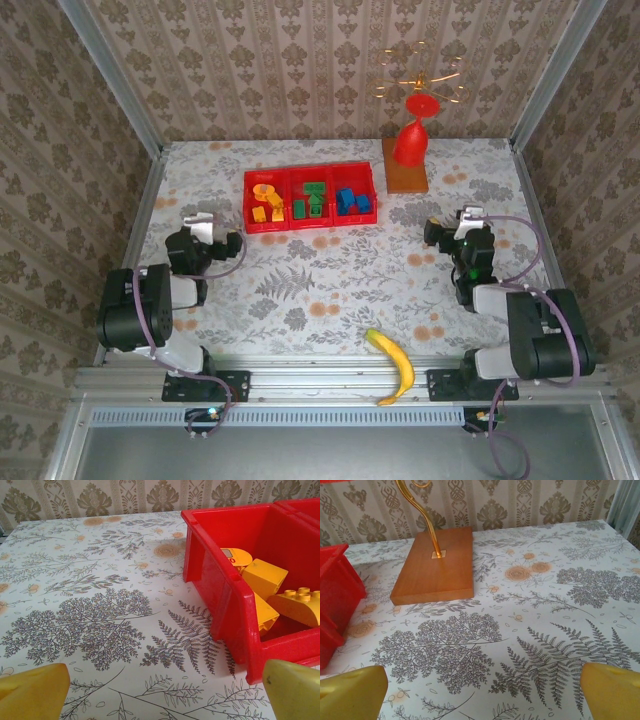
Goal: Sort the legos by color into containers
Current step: Reset both arms
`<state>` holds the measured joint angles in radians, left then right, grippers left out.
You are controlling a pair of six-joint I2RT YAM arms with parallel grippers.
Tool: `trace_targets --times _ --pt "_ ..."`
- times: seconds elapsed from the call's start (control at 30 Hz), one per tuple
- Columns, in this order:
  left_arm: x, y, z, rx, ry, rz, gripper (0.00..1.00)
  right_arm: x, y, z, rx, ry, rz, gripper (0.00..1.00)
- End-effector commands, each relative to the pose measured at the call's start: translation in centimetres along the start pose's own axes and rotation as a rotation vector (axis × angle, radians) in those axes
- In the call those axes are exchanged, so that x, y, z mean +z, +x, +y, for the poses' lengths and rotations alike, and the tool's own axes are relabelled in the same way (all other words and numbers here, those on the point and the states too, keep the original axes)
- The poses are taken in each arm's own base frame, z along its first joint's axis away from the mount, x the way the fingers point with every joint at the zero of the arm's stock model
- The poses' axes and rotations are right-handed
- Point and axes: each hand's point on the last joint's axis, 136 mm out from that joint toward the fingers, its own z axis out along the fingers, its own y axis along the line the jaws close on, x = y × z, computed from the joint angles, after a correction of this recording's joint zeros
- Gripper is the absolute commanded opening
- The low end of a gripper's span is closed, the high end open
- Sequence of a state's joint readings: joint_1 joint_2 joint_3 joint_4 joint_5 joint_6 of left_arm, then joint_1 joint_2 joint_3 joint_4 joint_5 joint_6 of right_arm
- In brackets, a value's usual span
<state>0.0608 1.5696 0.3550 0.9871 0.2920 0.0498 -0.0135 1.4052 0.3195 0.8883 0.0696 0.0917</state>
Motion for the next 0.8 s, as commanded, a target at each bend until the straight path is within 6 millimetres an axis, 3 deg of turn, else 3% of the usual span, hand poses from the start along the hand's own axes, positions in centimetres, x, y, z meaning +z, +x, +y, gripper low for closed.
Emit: trace_targets --times 0.0,0.2,0.37,0.77 --pt "0.1 -0.7 0.0 0.024 0.011 -0.018 1.0 0.6 0.5 0.1 -0.015 -0.015 -0.021 1.0" --pt "0.0 -0.7 0.1 0.026 0.008 -0.018 1.0 2.4 1.3 1.5 -0.049 -0.087 0.075 1.0" --pt "0.0 -0.7 0.0 0.026 0.01 -0.018 1.0 2.2 1.5 2.5 -0.069 -0.146 0.077 1.0" --pt "0.0 -0.7 0.0 0.027 0.011 -0.018 1.0 2.2 1.4 2.6 -0.075 -0.146 0.073 1.0"
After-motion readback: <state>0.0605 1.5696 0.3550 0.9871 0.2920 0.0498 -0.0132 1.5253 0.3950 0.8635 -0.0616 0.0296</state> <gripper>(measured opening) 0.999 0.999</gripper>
